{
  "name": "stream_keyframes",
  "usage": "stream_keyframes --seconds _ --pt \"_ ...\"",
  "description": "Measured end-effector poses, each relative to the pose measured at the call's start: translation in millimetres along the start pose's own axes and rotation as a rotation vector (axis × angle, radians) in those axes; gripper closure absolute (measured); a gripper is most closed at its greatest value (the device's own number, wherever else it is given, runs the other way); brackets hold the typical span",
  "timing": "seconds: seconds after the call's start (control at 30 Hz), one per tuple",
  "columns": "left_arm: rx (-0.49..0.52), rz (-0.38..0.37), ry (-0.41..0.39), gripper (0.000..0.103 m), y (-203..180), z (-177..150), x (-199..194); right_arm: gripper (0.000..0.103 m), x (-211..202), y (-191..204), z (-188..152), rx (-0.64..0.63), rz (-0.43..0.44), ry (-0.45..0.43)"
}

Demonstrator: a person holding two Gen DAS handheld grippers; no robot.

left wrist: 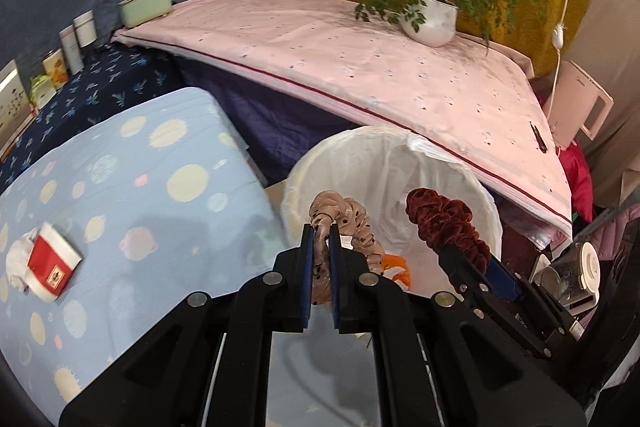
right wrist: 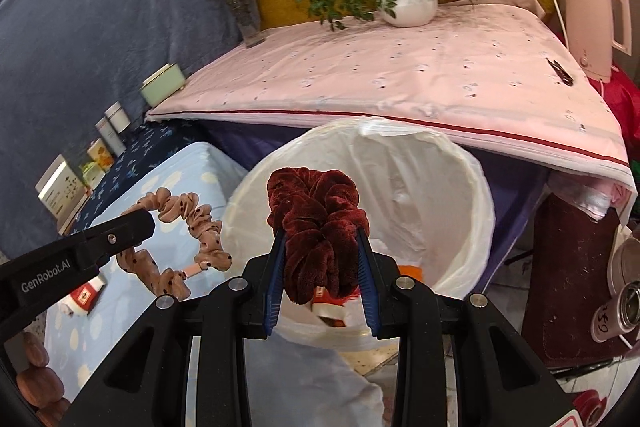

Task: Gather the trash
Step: 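Carry both scrunchies over the white bin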

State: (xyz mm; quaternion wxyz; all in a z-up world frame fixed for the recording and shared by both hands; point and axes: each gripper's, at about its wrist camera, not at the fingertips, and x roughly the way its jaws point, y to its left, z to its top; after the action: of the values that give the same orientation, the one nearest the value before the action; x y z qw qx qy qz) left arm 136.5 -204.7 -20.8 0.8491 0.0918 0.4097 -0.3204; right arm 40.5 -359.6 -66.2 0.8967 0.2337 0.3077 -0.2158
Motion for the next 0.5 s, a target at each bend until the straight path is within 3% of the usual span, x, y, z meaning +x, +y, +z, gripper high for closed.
stream_keyframes --seconds 0.3,0.43,0.5 --pt "0.011 -0.04 0.031 0.091 -25 10 24 0.072 5 -23 3 0.032 -0.028 -0.001" --pt "-0.003 -0.023 0.033 0.064 -23 10 29 0.072 8 -25 3 0.035 -0.031 0.002" --pt "-0.006 -0.017 0.03 0.062 -21 9 29 0.071 10 -25 3 0.035 -0.032 0.005"
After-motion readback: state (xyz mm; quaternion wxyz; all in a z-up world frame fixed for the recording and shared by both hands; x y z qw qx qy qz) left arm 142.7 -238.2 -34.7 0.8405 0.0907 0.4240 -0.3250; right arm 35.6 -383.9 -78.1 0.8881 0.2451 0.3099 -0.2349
